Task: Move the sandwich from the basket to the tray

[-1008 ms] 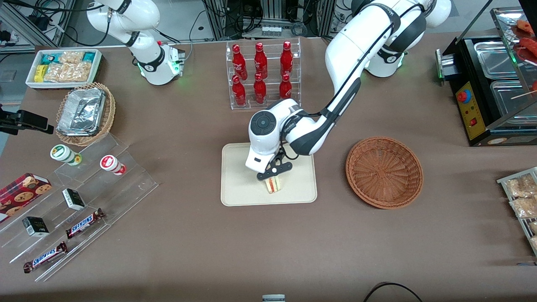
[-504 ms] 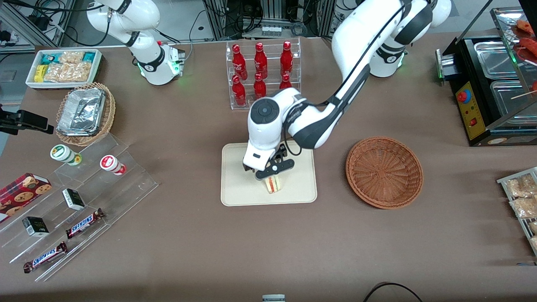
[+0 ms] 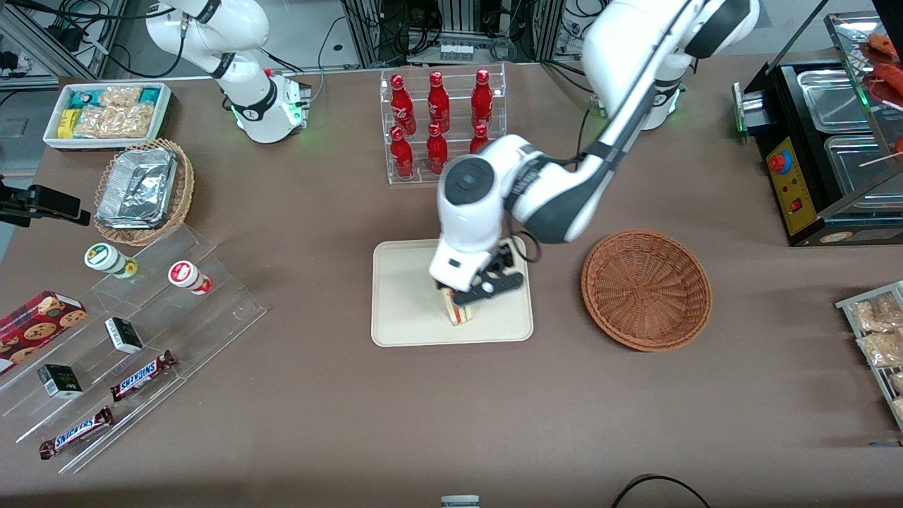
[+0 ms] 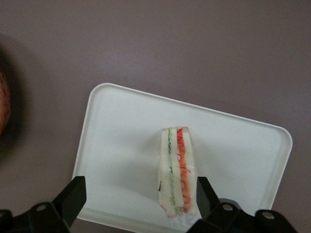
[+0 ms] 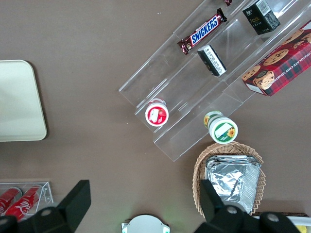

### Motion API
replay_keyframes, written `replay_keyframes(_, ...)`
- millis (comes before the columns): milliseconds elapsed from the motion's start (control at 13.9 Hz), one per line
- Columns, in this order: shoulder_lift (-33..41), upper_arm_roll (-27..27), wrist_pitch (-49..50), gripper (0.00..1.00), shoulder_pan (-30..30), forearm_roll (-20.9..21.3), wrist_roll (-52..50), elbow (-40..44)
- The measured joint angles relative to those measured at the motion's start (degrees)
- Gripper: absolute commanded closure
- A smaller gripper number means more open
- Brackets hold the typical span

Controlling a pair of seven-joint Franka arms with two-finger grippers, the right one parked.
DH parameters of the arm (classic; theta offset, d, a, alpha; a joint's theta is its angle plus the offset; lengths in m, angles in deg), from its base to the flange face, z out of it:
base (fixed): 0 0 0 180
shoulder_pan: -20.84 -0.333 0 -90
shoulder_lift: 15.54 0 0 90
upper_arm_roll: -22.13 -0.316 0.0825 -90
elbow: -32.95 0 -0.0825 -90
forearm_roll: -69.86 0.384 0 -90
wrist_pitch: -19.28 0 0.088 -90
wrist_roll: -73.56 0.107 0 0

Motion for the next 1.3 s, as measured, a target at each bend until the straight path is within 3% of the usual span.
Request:
replay_keyframes(288,4.05,-0.45,8.45,0.00,-6.94,-2.87,8.42,0.00)
replay_keyframes(504,8.53,-0.56,14.07,0.00,-14.22,-5.23,21.61,-1.55)
replay_keyframes(936,19.82,-0.60,14.54,0.00,-26.96,-6.71,42.04,-13.41)
replay_keyframes(1296,28.43,-0.67,17.84,0.00,-32.07,-7.04,50.80,-18.14)
